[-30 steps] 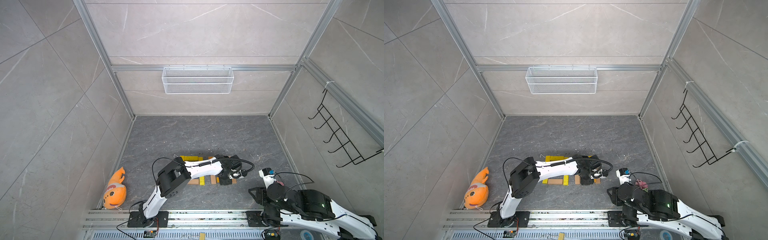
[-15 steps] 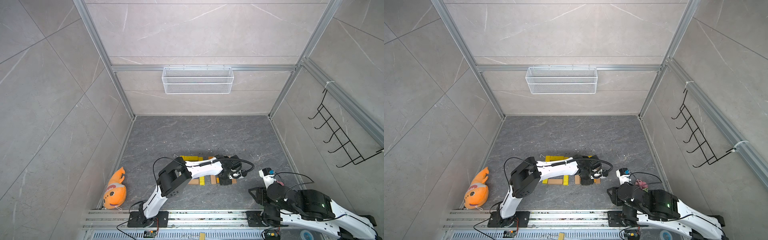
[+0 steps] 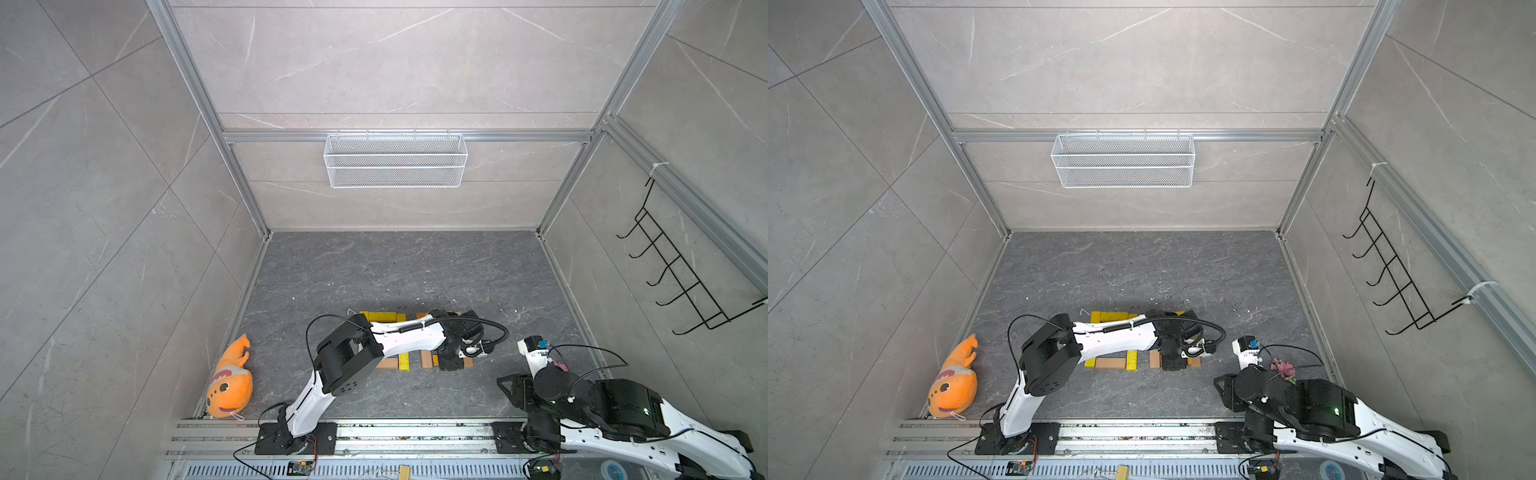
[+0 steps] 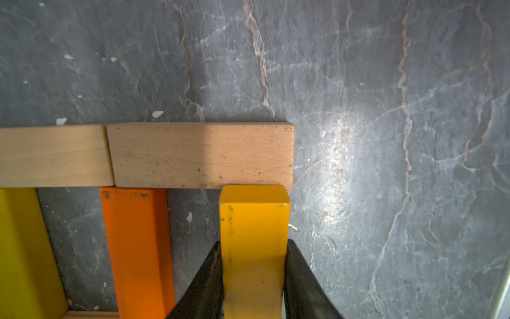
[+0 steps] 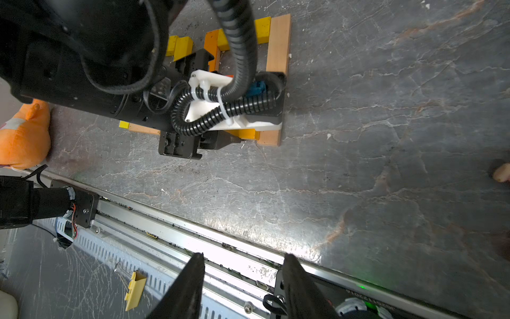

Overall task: Assemble the number 8 with building blocks
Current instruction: Adjust the building block at the center of the board.

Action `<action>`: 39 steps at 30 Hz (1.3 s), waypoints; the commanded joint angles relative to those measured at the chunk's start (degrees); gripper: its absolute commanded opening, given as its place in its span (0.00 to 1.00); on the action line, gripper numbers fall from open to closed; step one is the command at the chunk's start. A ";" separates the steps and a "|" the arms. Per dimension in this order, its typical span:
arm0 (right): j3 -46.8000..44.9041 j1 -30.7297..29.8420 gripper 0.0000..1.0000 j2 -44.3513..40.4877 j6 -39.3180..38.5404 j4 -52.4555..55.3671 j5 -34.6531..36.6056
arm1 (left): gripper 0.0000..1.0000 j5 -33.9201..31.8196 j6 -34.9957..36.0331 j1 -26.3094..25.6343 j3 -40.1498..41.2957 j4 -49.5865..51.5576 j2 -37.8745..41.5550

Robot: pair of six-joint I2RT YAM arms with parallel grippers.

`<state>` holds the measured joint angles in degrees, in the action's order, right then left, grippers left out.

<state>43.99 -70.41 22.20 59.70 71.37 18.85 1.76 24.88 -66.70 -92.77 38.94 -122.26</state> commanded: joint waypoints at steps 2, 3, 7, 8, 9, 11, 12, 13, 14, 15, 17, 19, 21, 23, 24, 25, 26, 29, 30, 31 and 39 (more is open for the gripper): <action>0.04 0.18 0.49 0.83 -0.62 1.05 0.93 | 0.35 -0.16 0.43 0.34 0.34 0.96 2.17; 0.03 0.11 0.49 0.83 -0.64 1.05 0.92 | 0.35 -0.18 0.45 0.35 0.41 1.04 2.25; -0.02 0.19 0.49 0.83 -0.64 1.05 0.92 | 0.34 -0.24 0.49 0.34 0.53 1.23 2.36; 0.02 0.17 0.49 0.81 -0.64 1.05 0.88 | 0.34 -0.29 0.43 0.33 0.55 1.23 2.39; 0.04 0.15 0.49 0.89 -0.64 1.05 0.84 | 0.34 -0.27 0.43 0.34 0.68 1.15 2.59; 0.03 0.14 0.49 0.92 -0.64 1.03 0.89 | 0.34 -0.27 0.44 0.34 0.84 1.14 2.87; 0.04 0.10 0.49 0.98 -0.64 1.03 0.84 | 0.34 -0.36 0.43 0.34 0.88 1.22 2.98; 0.00 0.10 0.49 0.93 -0.64 1.05 0.84 | 0.34 -0.48 0.43 0.35 0.93 1.24 3.06; 0.04 0.11 0.49 0.96 -0.64 1.05 0.84 | 0.34 -0.53 0.43 0.34 1.01 1.23 3.28; -0.01 0.10 0.49 1.01 -0.64 1.05 0.84 | 0.34 -0.58 0.43 0.34 1.12 1.27 3.37; -0.01 0.11 0.49 1.09 -0.73 1.04 0.84 | 0.34 -0.53 0.43 0.34 1.10 1.32 3.45; 0.03 0.18 0.49 1.05 -0.73 1.04 0.84 | 0.34 -0.53 0.43 0.34 1.06 1.32 3.37; -0.02 0.15 0.49 0.97 -0.73 1.00 0.84 | 0.34 -0.53 0.45 0.34 0.94 1.32 3.16; 0.03 0.13 0.49 1.00 -0.73 1.05 0.84 | 0.34 -0.42 0.43 0.34 0.76 1.32 2.98; 0.03 0.12 0.49 0.96 -0.73 1.05 0.86 | 0.34 -0.34 0.39 0.35 0.72 1.32 2.86; 0.02 0.13 0.49 1.00 -0.73 1.05 0.88 | 0.35 -0.25 0.35 0.34 0.60 1.32 2.74; 0.04 0.16 0.49 0.99 -0.73 1.05 0.84 | 0.36 -0.11 0.34 0.34 0.55 1.32 2.62; 0.03 0.16 0.49 1.00 -0.73 1.05 0.84 | 0.42 0.18 0.34 0.34 0.40 1.14 2.29; 0.01 0.13 0.49 1.00 -0.80 1.05 0.85 | 0.43 0.21 0.29 0.38 0.35 1.07 2.20; 0.05 0.17 0.49 0.99 -0.82 1.00 0.75 | 0.45 0.21 0.26 0.34 0.34 1.05 2.19; -0.03 0.10 0.50 1.36 -0.90 0.68 0.92 | 0.48 0.61 -0.52 0.34 -0.51 0.95 3.31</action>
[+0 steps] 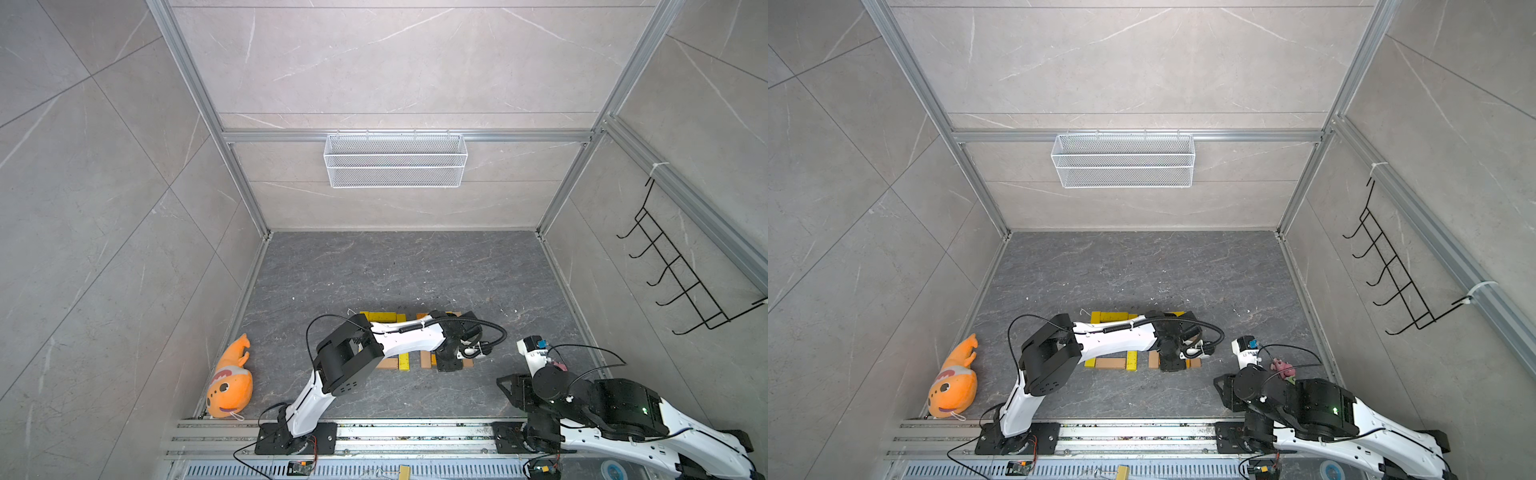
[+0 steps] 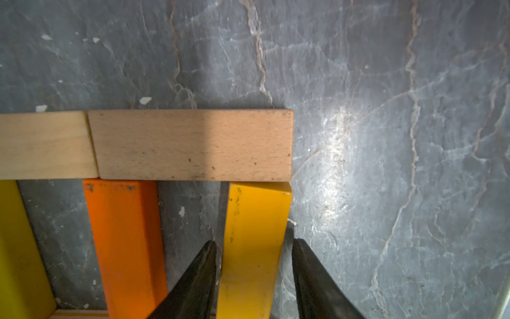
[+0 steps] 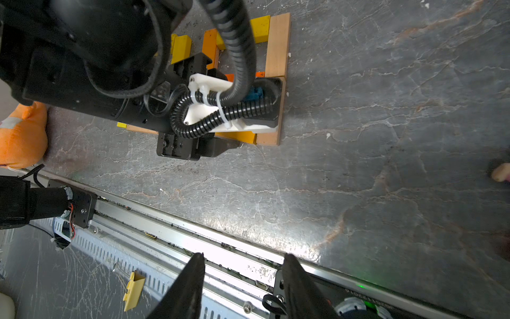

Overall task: Assemble the number 8 with building blocks
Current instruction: Adjust the building block at the center of the board.

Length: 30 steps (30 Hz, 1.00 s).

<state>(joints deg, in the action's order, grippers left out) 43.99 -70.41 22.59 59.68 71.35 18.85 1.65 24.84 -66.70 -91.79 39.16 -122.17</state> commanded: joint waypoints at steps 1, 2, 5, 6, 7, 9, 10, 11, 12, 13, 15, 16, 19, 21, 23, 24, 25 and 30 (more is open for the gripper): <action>-0.12 0.10 0.50 0.97 -0.88 0.20 1.10 | 0.48 0.86 -0.72 0.34 -1.73 0.89 3.62; -0.31 0.18 0.52 0.83 -1.11 -0.83 1.25 | 0.48 0.90 -1.12 0.34 -1.99 1.16 4.17; -0.85 0.31 0.58 0.90 -2.52 -4.83 1.60 | 0.48 0.88 -3.48 0.34 -2.21 1.47 6.94; -0.53 0.45 0.62 1.16 -2.46 -4.14 1.88 | 0.48 0.82 -4.68 0.42 -1.95 1.29 8.13; -0.36 0.45 0.65 1.23 -2.01 -3.69 2.28 | 0.48 0.81 -5.97 0.51 -1.41 0.83 9.66; -0.39 0.48 0.69 0.52 -1.56 -4.02 2.90 | 0.50 1.23 -8.43 1.01 -0.31 -0.25 12.67; -0.48 0.51 0.72 -0.18 -0.89 -4.39 3.39 | 0.53 1.26 -9.64 1.38 0.43 -0.96 14.25; -0.61 0.50 0.74 -0.86 -0.50 -5.18 3.56 | 0.55 1.25 -10.77 1.83 1.00 -1.53 15.56; -0.89 0.45 0.76 -1.67 -0.51 -7.62 3.48 | 0.56 1.34 -12.50 2.53 1.85 -2.22 16.97; -1.41 0.45 0.78 -2.16 -0.60 -10.67 3.47 | 0.57 1.42 -13.86 3.35 2.71 -2.87 18.34; -2.70 0.48 0.83 -1.80 -2.34 -17.04 3.91 | 0.64 0.64 -17.15 5.27 5.79 -5.31 21.48; -3.09 0.45 0.85 -0.97 -2.86 -18.73 5.04 | 0.66 0.26 -18.69 6.32 7.43 -6.50 23.04; -2.96 0.46 0.90 3.36 -5.31 -22.87 8.79 | 0.77 -3.09 -24.26 9.81 14.30 -11.85 29.10; -2.48 0.46 0.98 6.84 -6.52 -25.35 12.91 | 0.90 -6.50 -28.39 12.87 19.32 -15.15 33.74; -1.57 0.45 1.00 10.60 -7.54 -26.48 18.06 | 0.95 -9.37 -31.73 16.45 23.44 -17.04 37.46; -0.86 0.45 1.00 13.24 -7.58 -26.49 21.34 | 0.97 -11.68 -33.23 18.26 25.43 -17.30 39.22; -0.50 0.46 1.00 15.35 -8.02 -26.90 23.98 | 0.98 -13.24 -34.46 20.05 27.05 -17.46 40.55; -0.05 5.67 1.00 25.20 -19.03 -37.28 28.19 | 0.99 -18.94 -37.23 30.11 36.62 -19.25 48.51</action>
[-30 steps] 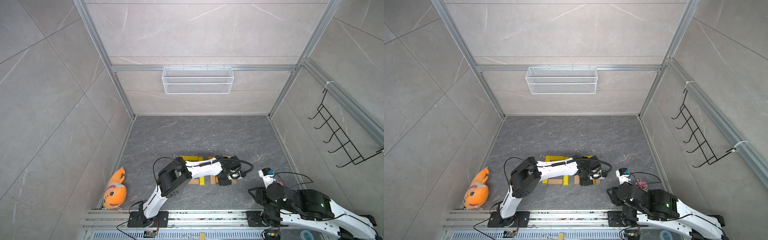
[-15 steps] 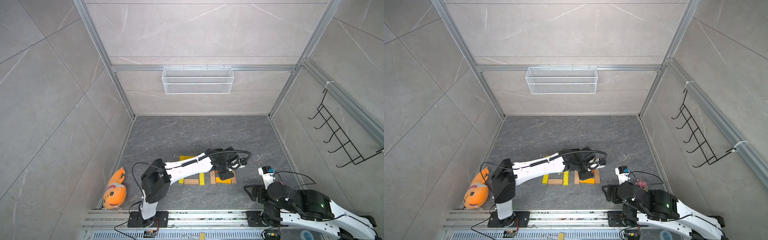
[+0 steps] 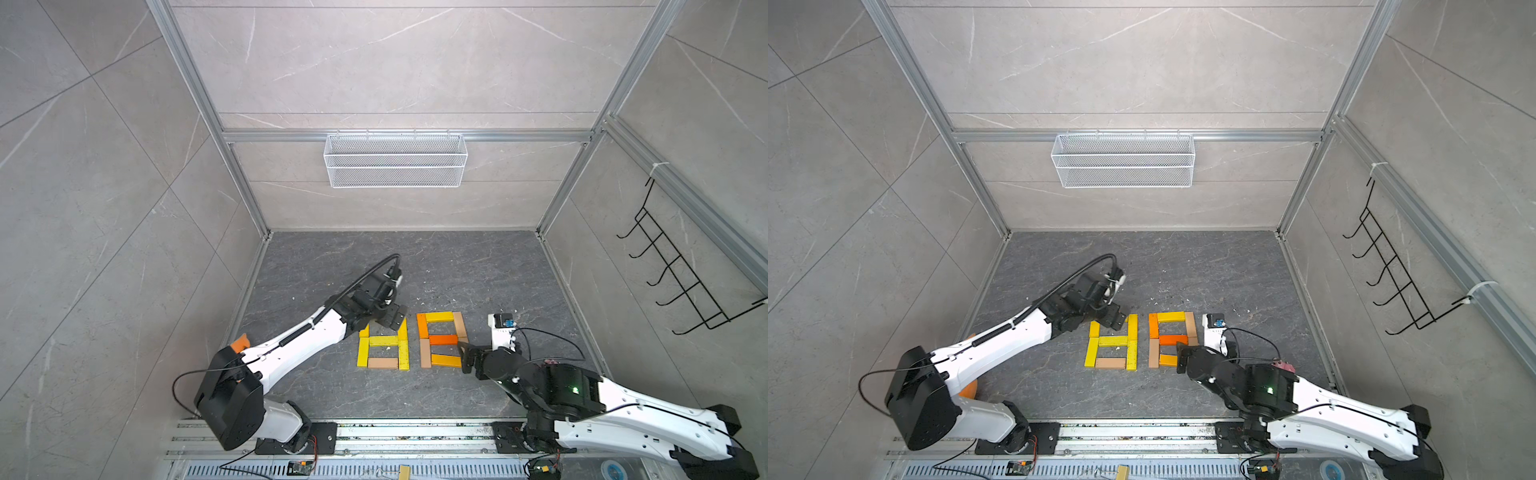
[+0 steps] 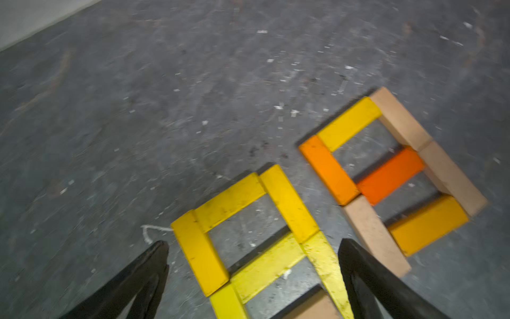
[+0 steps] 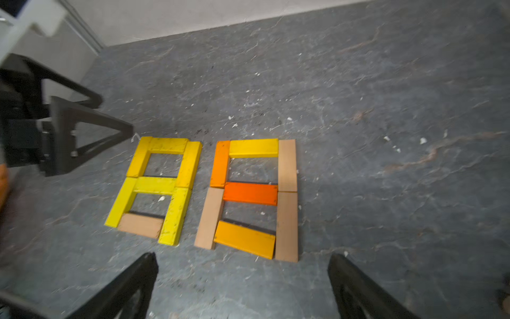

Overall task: Assemble the number 8 with building blocks
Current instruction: Adjust the building block at the center of the board, then reset both arms

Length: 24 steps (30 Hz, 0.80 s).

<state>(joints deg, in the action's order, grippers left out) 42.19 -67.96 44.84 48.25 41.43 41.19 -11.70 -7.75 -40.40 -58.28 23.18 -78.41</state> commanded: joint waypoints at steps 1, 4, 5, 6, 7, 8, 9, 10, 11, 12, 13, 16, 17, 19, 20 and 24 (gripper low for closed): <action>1.75 5.64 1.00 3.87 -9.09 -9.15 4.37 | 0.99 -5.68 -5.00 6.10 5.06 -4.01 6.21; 0.16 14.94 1.00 6.21 -15.31 -16.05 -1.11 | 0.99 -5.76 -6.64 13.69 11.13 -6.37 10.74; -0.70 17.82 1.00 7.16 -18.17 -18.89 -2.17 | 0.98 -6.71 -7.21 15.74 12.95 -6.94 12.15; -1.24 20.10 1.00 8.21 -20.13 -20.65 -2.70 | 0.99 -8.11 -7.62 17.32 14.53 -7.39 13.32; -1.37 23.29 1.00 9.39 -22.12 -21.81 -3.58 | 0.99 -9.92 -8.01 18.91 16.08 -7.64 14.36; -1.44 26.10 1.00 10.79 -24.44 -22.93 -3.91 | 0.98 -10.63 -7.72 20.31 17.58 -8.46 15.41; -1.35 28.34 1.00 11.77 -25.94 -23.50 -3.86 | 0.98 -11.49 -7.21 21.35 19.03 -9.46 16.17; -1.52 30.99 1.00 12.59 -27.78 -24.89 -3.92 | 0.99 -13.01 -6.75 22.18 20.66 -10.83 16.87; -2.71 33.71 1.00 13.06 -29.61 -27.92 -3.92 | 0.99 -14.60 -6.14 22.83 21.97 -12.17 17.15; -4.11 36.27 1.00 13.28 -30.79 -31.05 -4.65 | 1.00 -14.77 -4.91 23.51 23.15 -13.84 17.21; -6.10 39.84 1.00 13.71 -31.70 -35.09 -6.46 | 1.00 -14.71 -3.69 24.30 24.34 -16.05 16.86; -13.35 48.56 1.00 15.83 -33.64 -49.58 -11.13 | 1.00 -13.02 0.62 26.47 26.15 -22.22 15.05; -16.06 50.47 1.00 17.19 -35.13 -56.59 -11.44 | 1.00 -13.32 2.62 26.69 26.83 -25.37 14.08; -15.64 54.06 1.00 18.08 -36.71 -56.87 -12.64 | 1.00 -14.12 6.01 27.38 28.21 -30.94 11.99; -17.29 54.52 1.00 18.90 -39.36 -61.92 -12.14 | 1.00 -13.64 7.05 28.12 28.52 -33.02 10.64; -23.24 57.94 1.00 24.96 -44.81 -80.11 -14.63 | 1.00 -7.68 8.58 31.67 33.34 -47.28 6.58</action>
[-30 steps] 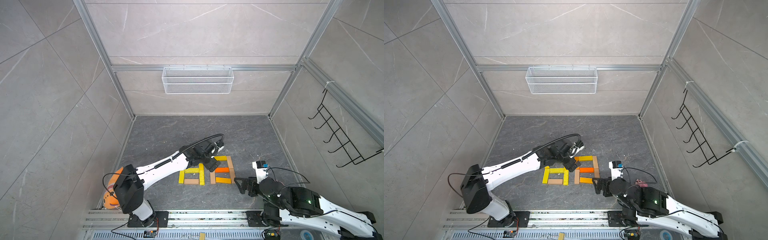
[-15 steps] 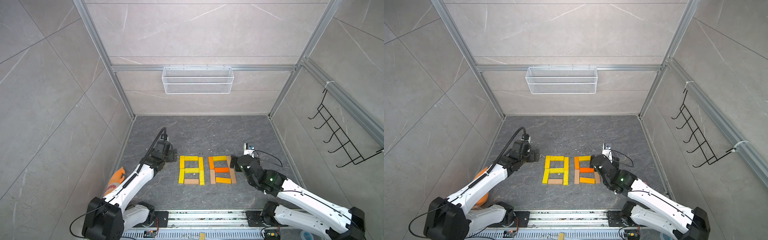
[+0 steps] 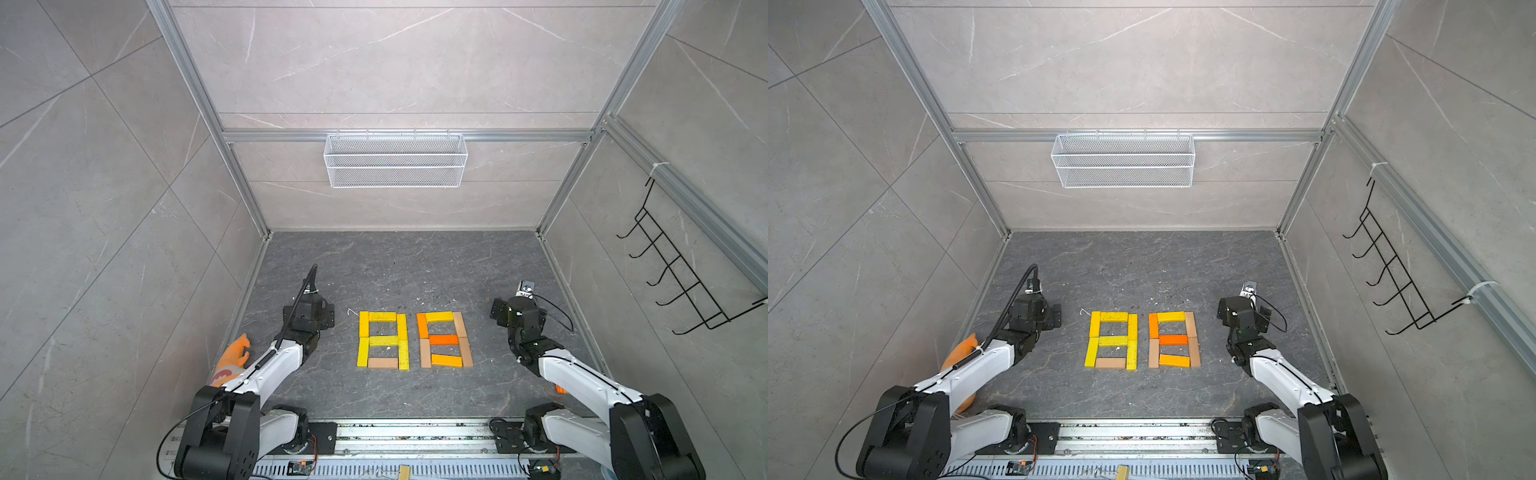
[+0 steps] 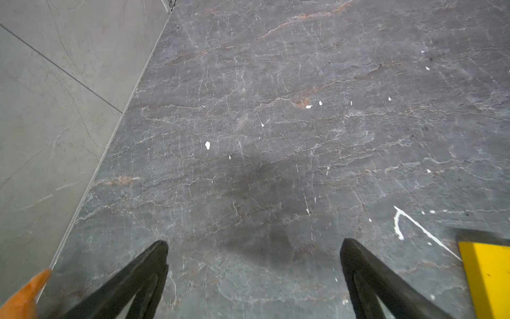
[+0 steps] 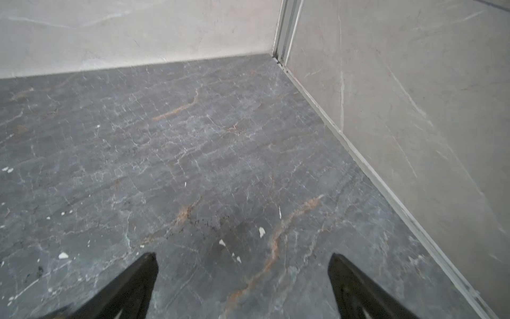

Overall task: Assemble the number 8 with building blocks
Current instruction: Reset both arms

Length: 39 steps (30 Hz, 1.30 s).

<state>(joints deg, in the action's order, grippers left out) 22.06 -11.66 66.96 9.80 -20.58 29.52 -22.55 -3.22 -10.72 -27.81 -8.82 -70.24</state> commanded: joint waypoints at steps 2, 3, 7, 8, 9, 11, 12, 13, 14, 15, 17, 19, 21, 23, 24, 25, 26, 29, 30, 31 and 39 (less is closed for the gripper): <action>-5.74 2.17 1.00 7.15 -7.06 -28.67 -3.98 | 1.00 6.10 5.19 3.74 6.15 -25.08 -4.35; -6.03 2.73 1.00 9.16 -7.25 -31.19 -5.91 | 1.00 6.36 6.26 4.02 6.56 -27.56 -5.19; -7.79 5.21 1.00 18.38 -6.33 -42.13 -11.63 | 1.00 11.75 7.87 6.50 7.28 -34.36 -9.16; -8.13 5.98 0.99 20.09 -5.83 -43.89 -12.78 | 1.00 13.06 7.42 7.64 7.60 -37.52 -11.11; -8.14 6.81 0.99 20.73 -5.78 -44.93 -14.62 | 1.00 13.25 6.13 8.68 8.21 -38.62 -11.64; -5.93 8.88 0.99 19.35 -4.73 -37.45 -19.37 | 0.99 16.01 3.56 11.66 8.79 -39.94 -12.58; -4.63 9.61 1.00 19.94 -4.67 -36.13 -21.25 | 0.99 17.38 3.17 12.41 8.36 -39.90 -13.89; -3.40 9.80 1.00 20.53 -5.34 -35.15 -22.97 | 1.00 18.97 3.54 12.74 7.56 -41.28 -16.04; -3.00 9.84 1.00 19.97 -5.51 -33.35 -23.82 | 1.00 20.66 3.23 13.64 7.02 -39.47 -16.07; -3.09 10.01 1.00 19.96 -5.42 -33.62 -24.31 | 1.00 21.82 2.99 14.14 6.42 -36.77 -15.11; -3.05 10.43 1.00 20.36 -5.76 -34.19 -26.18 | 1.00 22.58 2.72 14.81 6.42 -38.20 -16.02; -2.72 10.40 1.00 20.53 -6.71 -33.81 -27.50 | 1.00 23.43 2.53 15.26 6.23 -38.11 -15.98; -2.94 10.43 1.00 20.26 -6.73 -33.95 -27.63 | 1.00 23.53 2.59 15.20 6.10 -37.32 -15.74; -3.39 10.41 1.00 20.23 -6.73 -34.73 -27.68 | 1.00 23.23 2.53 15.25 6.42 -37.48 -15.37; -3.36 10.42 1.00 20.23 -6.73 -34.74 -27.63 | 1.00 23.20 2.59 15.21 6.52 -37.87 -15.47; -3.34 10.40 1.00 20.23 -6.73 -34.71 -27.67 | 1.00 23.13 2.60 15.20 6.42 -37.80 -15.56; -3.34 10.39 1.00 20.23 -6.74 -34.68 -27.60 | 1.00 23.26 2.50 15.21 6.50 -37.57 -15.33; -3.30 10.34 1.00 20.18 -7.25 -34.61 -28.95 | 1.00 23.15 2.53 15.21 6.19 -37.42 -15.62; -2.96 10.43 1.00 20.39 -7.18 -34.07 -28.72 | 1.00 23.08 2.57 15.21 6.22 -37.39 -15.58; -2.44 10.24 1.00 20.40 -7.34 -33.03 -28.47 | 1.00 23.09 2.53 15.21 6.26 -37.41 -15.54; -4.09 9.80 1.00 20.12 -7.53 -35.74 -27.52 | 1.00 23.08 2.58 15.21 6.30 -37.54 -15.54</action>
